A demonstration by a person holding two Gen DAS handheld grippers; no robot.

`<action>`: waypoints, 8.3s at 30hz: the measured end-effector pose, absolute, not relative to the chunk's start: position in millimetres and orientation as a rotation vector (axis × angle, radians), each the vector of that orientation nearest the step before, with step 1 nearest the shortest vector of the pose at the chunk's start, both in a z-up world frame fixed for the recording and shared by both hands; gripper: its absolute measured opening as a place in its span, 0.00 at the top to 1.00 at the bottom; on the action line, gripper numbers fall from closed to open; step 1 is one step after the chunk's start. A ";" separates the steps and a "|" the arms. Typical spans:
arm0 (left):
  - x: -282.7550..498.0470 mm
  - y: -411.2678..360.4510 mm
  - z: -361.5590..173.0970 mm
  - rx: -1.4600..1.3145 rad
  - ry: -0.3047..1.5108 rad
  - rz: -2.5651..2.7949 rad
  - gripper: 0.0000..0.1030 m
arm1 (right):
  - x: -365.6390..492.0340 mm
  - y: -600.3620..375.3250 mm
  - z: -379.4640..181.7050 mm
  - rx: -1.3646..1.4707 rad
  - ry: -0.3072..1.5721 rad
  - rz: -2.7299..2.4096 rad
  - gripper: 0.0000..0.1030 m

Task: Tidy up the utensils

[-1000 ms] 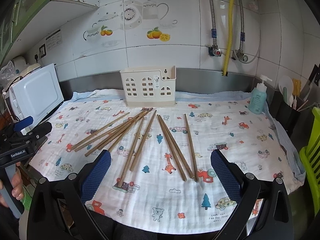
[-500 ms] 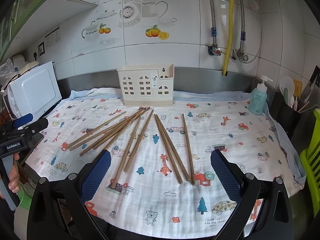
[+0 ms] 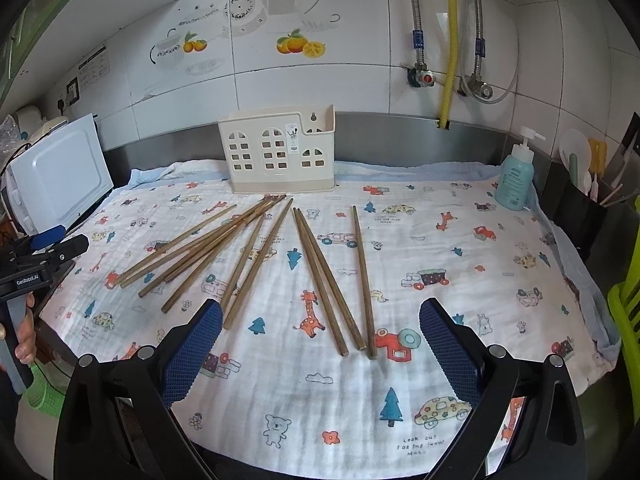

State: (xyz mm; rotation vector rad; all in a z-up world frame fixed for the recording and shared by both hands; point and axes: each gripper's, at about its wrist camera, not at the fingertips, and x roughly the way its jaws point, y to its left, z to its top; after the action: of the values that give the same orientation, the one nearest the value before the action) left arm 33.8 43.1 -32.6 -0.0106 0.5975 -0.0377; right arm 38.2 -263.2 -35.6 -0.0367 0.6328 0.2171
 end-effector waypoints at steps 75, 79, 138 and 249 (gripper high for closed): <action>127.4 36.4 -82.9 0.039 0.858 -0.198 0.95 | 115.8 -288.6 -58.7 0.011 0.701 0.182 0.94; 120.8 35.8 -67.9 0.024 0.817 -0.206 0.95 | 109.5 -286.8 -37.1 0.016 0.645 0.197 0.94; 277.8 -9.5 144.0 0.016 0.463 -0.237 0.95 | 330.3 -214.8 81.9 -0.093 0.611 0.365 0.94; 127.7 -46.7 -60.5 0.059 0.757 -0.361 0.93 | 118.3 -280.9 -110.7 -0.023 0.825 0.291 0.88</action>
State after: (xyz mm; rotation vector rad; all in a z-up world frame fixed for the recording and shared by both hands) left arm 127.7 -46.7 -60.5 0.0589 0.7571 -0.3606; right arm 118.3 -280.9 -110.7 -0.0233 0.8248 0.2910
